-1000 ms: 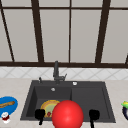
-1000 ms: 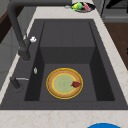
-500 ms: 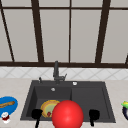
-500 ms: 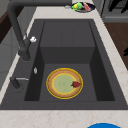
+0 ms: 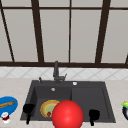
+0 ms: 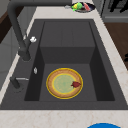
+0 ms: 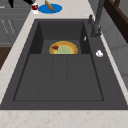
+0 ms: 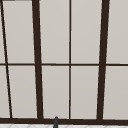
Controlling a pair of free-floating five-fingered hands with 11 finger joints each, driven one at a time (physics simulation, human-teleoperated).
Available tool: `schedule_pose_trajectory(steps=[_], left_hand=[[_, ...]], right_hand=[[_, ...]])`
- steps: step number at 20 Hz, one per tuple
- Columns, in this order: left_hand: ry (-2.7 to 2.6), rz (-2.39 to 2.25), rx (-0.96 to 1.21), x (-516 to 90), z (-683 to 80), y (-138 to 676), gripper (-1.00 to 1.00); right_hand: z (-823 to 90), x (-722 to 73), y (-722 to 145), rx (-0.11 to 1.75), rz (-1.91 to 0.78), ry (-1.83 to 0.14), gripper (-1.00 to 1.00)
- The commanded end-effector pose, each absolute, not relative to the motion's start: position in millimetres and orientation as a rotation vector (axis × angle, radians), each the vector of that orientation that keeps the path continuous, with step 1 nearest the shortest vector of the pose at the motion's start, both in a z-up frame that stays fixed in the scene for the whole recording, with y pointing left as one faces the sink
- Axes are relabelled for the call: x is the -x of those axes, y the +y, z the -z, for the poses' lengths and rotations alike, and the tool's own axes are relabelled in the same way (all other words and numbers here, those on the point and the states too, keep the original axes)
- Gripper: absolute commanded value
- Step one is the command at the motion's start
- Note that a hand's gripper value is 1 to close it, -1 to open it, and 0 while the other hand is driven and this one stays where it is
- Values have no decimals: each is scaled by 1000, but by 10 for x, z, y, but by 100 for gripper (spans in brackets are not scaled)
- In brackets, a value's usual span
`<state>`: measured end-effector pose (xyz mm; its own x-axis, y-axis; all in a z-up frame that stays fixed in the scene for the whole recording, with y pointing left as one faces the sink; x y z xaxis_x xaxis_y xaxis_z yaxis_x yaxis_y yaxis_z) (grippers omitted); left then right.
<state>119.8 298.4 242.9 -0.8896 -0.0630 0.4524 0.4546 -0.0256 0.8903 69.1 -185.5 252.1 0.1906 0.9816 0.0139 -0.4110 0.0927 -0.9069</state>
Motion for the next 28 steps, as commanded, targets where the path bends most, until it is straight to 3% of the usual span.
schedule_pose_trajectory(steps=[1, 12, 28], left_hand=[[-1866, 1929, 474, -1189, -2491, 3293, -100], [-1846, 1875, 539, -1162, -2939, 4083, -100], [-1905, 1886, 501, -1037, -2524, 5019, -100]], right_hand=[[-2521, -691, -1855, 933, -1210, -787, 0], [-2521, -691, -1855, 934, -1209, -788, 0], [-2520, -691, -1855, 934, -1208, -788, 0]])
